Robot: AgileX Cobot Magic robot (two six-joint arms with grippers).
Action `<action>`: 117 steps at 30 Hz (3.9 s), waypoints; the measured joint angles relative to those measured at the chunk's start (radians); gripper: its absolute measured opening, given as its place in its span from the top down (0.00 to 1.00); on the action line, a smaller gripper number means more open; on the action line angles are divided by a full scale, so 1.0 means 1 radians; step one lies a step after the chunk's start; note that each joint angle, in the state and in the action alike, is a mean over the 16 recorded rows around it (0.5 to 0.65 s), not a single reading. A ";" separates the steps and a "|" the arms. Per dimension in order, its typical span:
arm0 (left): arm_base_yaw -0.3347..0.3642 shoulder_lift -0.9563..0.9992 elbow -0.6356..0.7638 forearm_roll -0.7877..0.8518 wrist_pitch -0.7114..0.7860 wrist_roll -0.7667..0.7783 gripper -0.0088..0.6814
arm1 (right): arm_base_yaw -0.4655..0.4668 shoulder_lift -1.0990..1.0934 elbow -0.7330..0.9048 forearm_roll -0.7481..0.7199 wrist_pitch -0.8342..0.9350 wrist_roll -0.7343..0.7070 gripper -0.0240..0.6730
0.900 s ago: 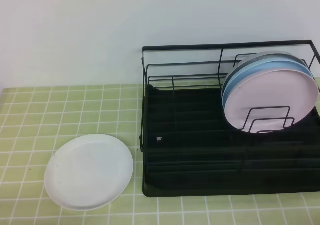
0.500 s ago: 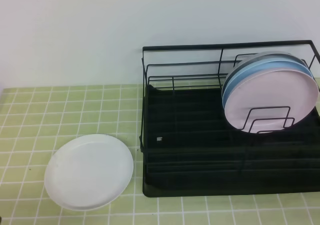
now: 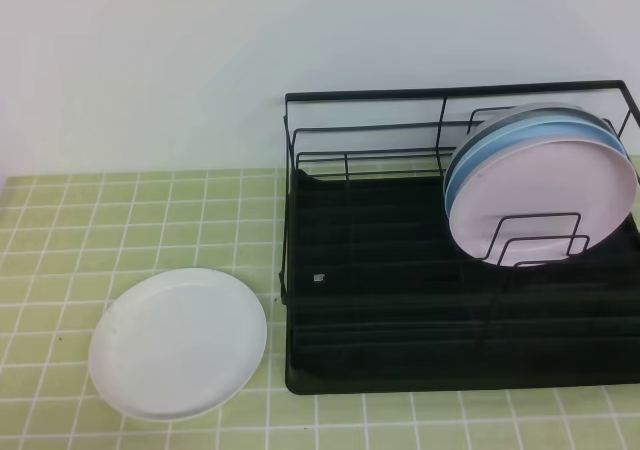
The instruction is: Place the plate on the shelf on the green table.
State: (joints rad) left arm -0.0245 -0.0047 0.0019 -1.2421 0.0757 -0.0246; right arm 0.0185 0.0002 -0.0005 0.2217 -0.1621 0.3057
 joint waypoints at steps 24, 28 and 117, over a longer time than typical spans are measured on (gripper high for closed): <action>0.000 0.006 -0.084 -0.107 0.127 0.414 0.99 | 0.000 0.077 -0.528 -0.255 0.403 -0.016 0.97; 0.000 0.035 -0.152 -0.066 0.168 0.539 0.99 | 0.000 0.144 -0.562 -0.202 0.497 -0.082 0.97; 0.267 1.897 -1.032 0.469 0.690 0.567 0.90 | 0.240 0.441 -0.570 0.451 0.882 -0.795 0.97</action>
State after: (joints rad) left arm 0.2423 1.8921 -1.0298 -0.7733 0.7659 0.5427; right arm 0.2581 0.4414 -0.5702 0.6729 0.7195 -0.4891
